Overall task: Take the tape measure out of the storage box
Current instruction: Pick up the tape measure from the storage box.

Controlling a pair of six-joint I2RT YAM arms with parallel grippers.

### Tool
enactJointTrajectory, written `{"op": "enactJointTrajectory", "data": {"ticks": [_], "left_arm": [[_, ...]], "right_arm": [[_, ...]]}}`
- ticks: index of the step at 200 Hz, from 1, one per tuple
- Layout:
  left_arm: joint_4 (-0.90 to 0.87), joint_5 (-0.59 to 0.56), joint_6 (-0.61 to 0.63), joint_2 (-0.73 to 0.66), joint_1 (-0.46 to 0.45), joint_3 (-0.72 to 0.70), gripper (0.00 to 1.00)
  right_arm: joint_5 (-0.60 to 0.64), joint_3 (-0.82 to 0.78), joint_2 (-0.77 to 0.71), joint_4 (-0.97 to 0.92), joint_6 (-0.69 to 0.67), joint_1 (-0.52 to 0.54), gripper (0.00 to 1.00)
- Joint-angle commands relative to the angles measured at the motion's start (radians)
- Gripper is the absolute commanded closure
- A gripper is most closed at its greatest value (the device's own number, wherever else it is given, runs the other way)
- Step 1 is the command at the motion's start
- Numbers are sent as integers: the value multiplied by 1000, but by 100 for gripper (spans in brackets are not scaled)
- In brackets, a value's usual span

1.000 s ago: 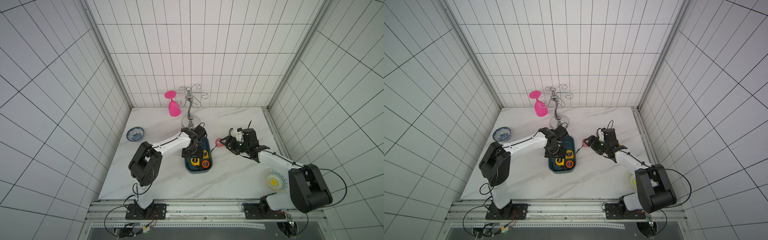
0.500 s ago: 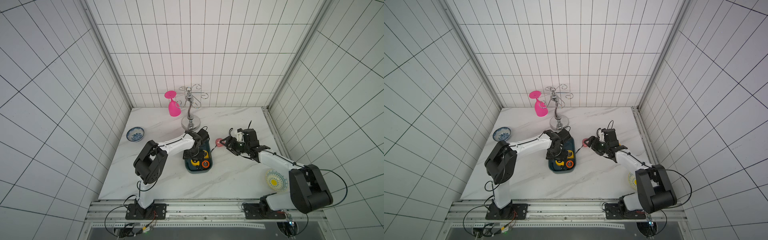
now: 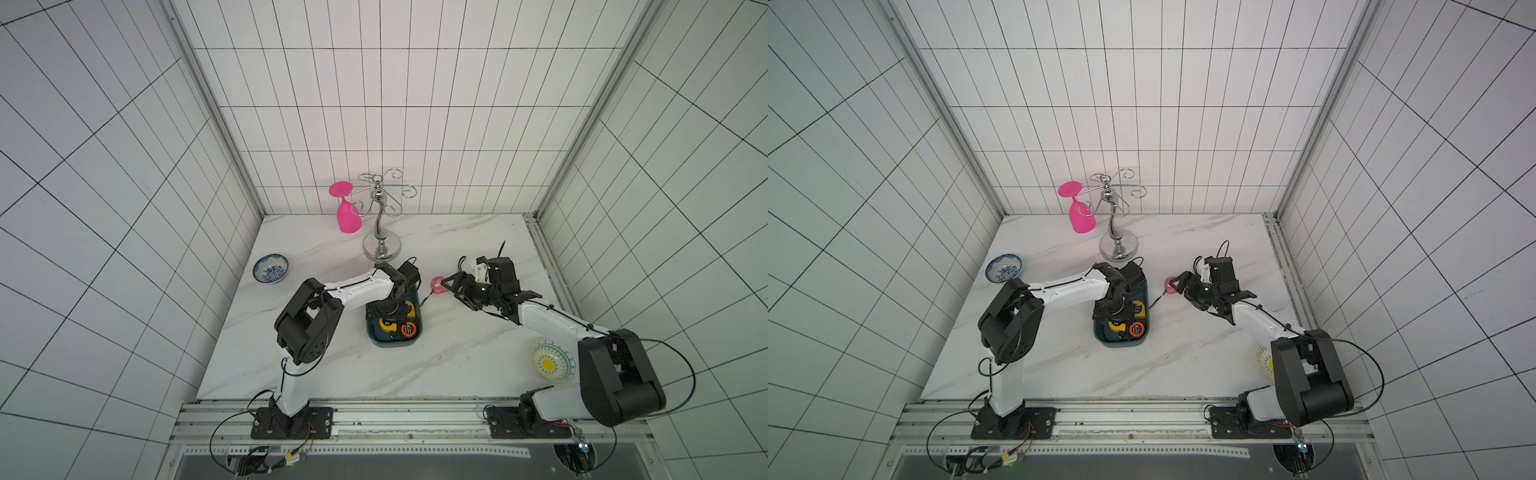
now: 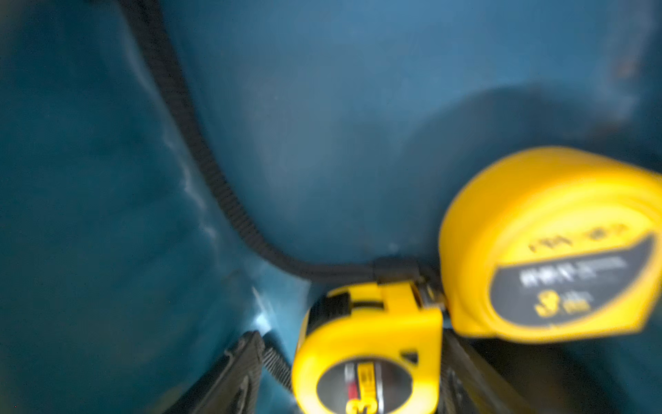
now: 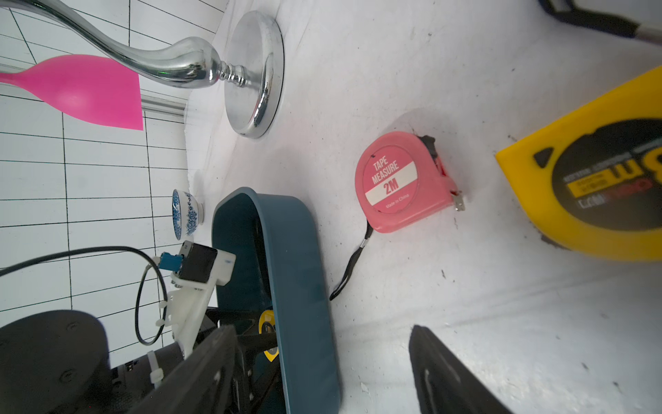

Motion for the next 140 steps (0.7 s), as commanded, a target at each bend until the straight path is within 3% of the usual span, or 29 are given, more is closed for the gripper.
{"op": "enactJointTrajectory", "data": {"ticks": [1,39,59,107,124,140], "left_arm": [[-1,-31,-15,15,0,12,22],[2,-19,-23,16,1,12,30],[7,-14,-25,25,0,8,40],[1,-14,-38,6,2,10,83],[-7,-25,-51,-16,2,12,93],[-11,-35,-69,-44,3,8,96]], "right_arm": [[-17,-3,7,16,-16,-10,20],[-21,-6,15,22,-15,-16,21],[-22,-9,18,27,-12,-16,21],[-23,-15,11,30,-13,-18,21],[-29,-18,9,32,-15,-18,21],[-40,-22,6,41,-16,-16,21]]}}
